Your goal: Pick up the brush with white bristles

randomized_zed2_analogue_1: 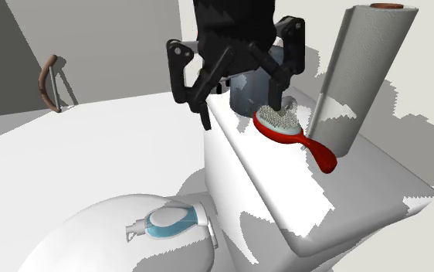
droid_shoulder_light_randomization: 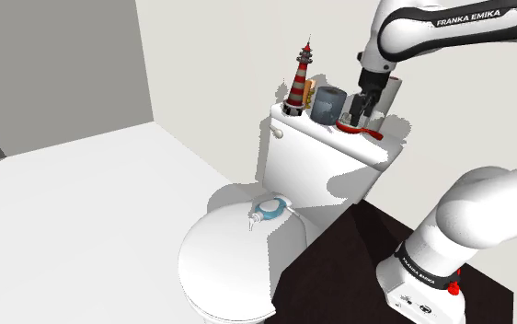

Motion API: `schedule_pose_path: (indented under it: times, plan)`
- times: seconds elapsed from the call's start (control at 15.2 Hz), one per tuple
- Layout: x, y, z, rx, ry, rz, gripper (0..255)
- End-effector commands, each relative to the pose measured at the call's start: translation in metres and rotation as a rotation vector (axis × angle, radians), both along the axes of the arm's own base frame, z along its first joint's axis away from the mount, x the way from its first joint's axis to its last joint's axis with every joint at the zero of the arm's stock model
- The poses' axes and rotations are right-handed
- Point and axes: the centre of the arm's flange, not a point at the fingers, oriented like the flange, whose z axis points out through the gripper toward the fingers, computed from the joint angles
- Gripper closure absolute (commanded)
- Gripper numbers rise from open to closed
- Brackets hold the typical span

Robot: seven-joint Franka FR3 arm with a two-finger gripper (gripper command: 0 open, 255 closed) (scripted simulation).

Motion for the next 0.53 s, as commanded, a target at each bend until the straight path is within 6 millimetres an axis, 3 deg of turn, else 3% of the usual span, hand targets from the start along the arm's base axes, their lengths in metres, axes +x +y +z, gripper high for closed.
schedule_pose_path:
  times: [0.0, 0.46]
  plan:
    - [0.009, -0.02, -0.01, -0.013, -0.015, 0.011, 0]
    - [0.038, -0.092, -0.036, -0.052, -0.06, 0.043, 0]
